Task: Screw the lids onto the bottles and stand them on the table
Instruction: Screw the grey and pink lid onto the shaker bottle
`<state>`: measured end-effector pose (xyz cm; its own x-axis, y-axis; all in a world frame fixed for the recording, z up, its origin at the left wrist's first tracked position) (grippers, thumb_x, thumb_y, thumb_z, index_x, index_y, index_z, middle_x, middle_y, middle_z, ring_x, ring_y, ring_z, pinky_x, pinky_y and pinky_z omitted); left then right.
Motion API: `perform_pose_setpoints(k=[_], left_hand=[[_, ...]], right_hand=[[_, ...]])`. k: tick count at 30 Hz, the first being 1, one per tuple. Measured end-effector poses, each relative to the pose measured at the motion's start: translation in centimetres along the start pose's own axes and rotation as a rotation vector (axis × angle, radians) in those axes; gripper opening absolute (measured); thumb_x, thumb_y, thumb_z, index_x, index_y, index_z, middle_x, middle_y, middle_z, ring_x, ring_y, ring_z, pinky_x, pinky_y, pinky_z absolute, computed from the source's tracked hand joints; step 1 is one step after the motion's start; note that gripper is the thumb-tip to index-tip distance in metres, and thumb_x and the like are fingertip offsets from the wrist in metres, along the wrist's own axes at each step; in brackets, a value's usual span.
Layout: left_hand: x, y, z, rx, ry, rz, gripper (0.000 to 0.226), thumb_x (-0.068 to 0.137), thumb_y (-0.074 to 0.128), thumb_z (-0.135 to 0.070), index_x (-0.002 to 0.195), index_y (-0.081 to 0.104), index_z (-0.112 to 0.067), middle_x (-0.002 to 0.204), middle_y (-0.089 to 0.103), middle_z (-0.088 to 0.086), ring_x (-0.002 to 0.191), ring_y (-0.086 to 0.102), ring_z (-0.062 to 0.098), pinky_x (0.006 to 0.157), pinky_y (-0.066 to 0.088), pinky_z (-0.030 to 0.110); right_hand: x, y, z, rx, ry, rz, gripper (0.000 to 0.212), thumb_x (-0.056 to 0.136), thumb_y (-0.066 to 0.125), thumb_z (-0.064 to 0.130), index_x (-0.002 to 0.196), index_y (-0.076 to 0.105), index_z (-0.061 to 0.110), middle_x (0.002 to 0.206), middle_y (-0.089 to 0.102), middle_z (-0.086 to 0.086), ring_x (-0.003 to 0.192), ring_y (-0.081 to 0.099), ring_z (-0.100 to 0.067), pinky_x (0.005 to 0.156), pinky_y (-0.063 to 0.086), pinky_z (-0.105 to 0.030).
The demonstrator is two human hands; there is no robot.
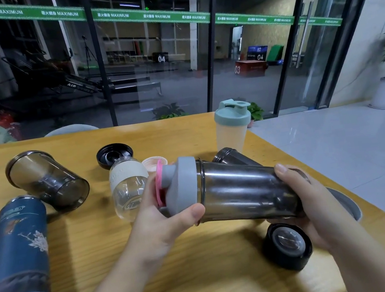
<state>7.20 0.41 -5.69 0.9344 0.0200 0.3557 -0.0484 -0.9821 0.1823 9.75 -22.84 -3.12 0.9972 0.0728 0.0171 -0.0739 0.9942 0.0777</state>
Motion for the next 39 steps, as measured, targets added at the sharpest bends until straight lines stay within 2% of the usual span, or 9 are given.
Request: perform_pose_setpoints(k=[5, 9, 13, 17, 21, 23, 30, 36, 39], left_hand=[[0.2, -0.4, 0.0, -0.045, -0.088, -0.02, 0.075, 0.048, 0.083, -0.037, 0.119, 0.056, -0.034, 0.121, 0.064, 0.01, 0.109, 0.062, 0.029, 0.09, 0.05, 0.05], [0.3, -0.4, 0.1, -0.183, -0.263, -0.062, 0.074, 0.036, 0.087, -0.048, 0.106, 0.065, -0.032, 0.106, 0.073, 0.004, 0.086, 0.07, 0.017, 0.074, 0.058, 0.043], [0.3, -0.3, -0.3, -0.222, -0.354, -0.051, 0.069, 0.047, 0.068, -0.079, 0.099, 0.073, -0.034, 0.101, 0.073, 0.005, 0.08, 0.068, 0.019, 0.066, 0.058, 0.041], [0.4, 0.1, -0.3, -0.164, -0.424, -0.021, 0.064, 0.057, 0.067, -0.075, 0.1, 0.07, -0.028, 0.085, 0.073, 0.009, 0.081, 0.066, 0.033, 0.057, 0.056, 0.038], [-0.2, 0.6, 0.4, -0.102, -0.418, -0.045, 0.093, 0.042, 0.077, -0.069, 0.114, 0.06, -0.013, 0.12, 0.055, 0.034, 0.089, 0.054, 0.034, 0.056, 0.055, 0.034], [-0.3, 0.7, 0.6, -0.132, -0.397, -0.049, 0.076, 0.049, 0.079, -0.055, 0.109, 0.061, -0.011, 0.117, 0.06, 0.029, 0.088, 0.052, 0.03, 0.059, 0.057, 0.033], [0.1, 0.2, 0.4, -0.004, -0.205, -0.017, 0.099, 0.037, 0.086, -0.063, 0.122, 0.053, -0.023, 0.109, 0.071, 0.001, 0.104, 0.066, 0.019, 0.085, 0.055, 0.036], [-0.2, 0.5, -0.3, -0.001, -0.137, 0.001, 0.078, 0.049, 0.075, -0.039, 0.121, 0.051, -0.023, 0.109, 0.07, -0.001, 0.095, 0.067, 0.006, 0.069, 0.051, 0.017], [-0.1, 0.5, -0.3, -0.074, -0.192, -0.019, 0.086, 0.041, 0.086, -0.044, 0.118, 0.055, -0.025, 0.106, 0.073, -0.002, 0.096, 0.068, 0.013, 0.073, 0.055, 0.025]], right_hand=[[-0.1, -0.1, 0.0, -0.009, -0.049, 0.068, 0.062, 0.052, 0.079, 0.052, 0.11, 0.061, 0.04, 0.108, 0.066, -0.001, 0.089, 0.07, -0.023, 0.081, 0.056, -0.05], [-0.4, -0.4, 0.6, -0.232, -0.237, 0.142, 0.068, 0.061, 0.07, 0.046, 0.122, 0.046, 0.061, 0.131, 0.052, 0.012, 0.103, 0.066, -0.016, 0.074, 0.058, -0.037], [-0.4, -1.0, 0.9, -0.246, -0.238, 0.042, 0.053, 0.072, 0.062, 0.035, 0.123, 0.051, 0.05, 0.109, 0.06, 0.004, 0.07, 0.069, -0.019, 0.055, 0.054, -0.026], [-0.3, -1.2, 1.1, -0.175, -0.157, -0.036, 0.042, 0.077, 0.071, 0.039, 0.117, 0.056, 0.035, 0.082, 0.058, -0.008, 0.045, 0.055, -0.016, 0.037, 0.04, -0.023], [-0.2, -1.5, 0.9, -0.22, -0.101, -0.068, 0.036, 0.073, 0.063, 0.05, 0.101, 0.055, 0.028, 0.068, 0.064, -0.001, 0.049, 0.06, -0.018, 0.044, 0.042, -0.03], [-0.3, -1.4, 0.8, -0.252, -0.079, -0.073, 0.032, 0.08, 0.06, 0.05, 0.097, 0.053, 0.024, 0.067, 0.062, -0.005, 0.049, 0.059, -0.019, 0.042, 0.042, -0.028], [-0.3, -1.3, 0.5, -0.336, 0.114, -0.008, 0.05, 0.095, 0.036, 0.052, 0.081, 0.056, 0.008, 0.042, 0.052, 0.001, 0.036, 0.046, -0.018, 0.038, 0.035, -0.024], [-0.6, -2.1, -0.1, -0.359, 0.162, 0.105, 0.051, 0.093, 0.035, 0.057, 0.092, 0.067, 0.017, 0.072, 0.071, -0.011, 0.058, 0.065, -0.029, 0.051, 0.048, -0.03], [-1.7, -2.2, 0.2, -0.406, -0.052, 0.141, 0.059, 0.086, 0.043, 0.067, 0.127, 0.055, 0.026, 0.13, 0.059, -0.018, 0.114, 0.058, -0.031, 0.095, 0.047, -0.04]])
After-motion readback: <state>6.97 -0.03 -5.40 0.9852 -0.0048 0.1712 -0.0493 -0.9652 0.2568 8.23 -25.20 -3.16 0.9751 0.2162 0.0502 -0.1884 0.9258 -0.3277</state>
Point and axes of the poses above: each hand's wrist, its own x-axis towards the middle knuckle, its own y-axis out of the palm, z = x × y, the point moved 2 cm from there along x, towards the middle knuckle
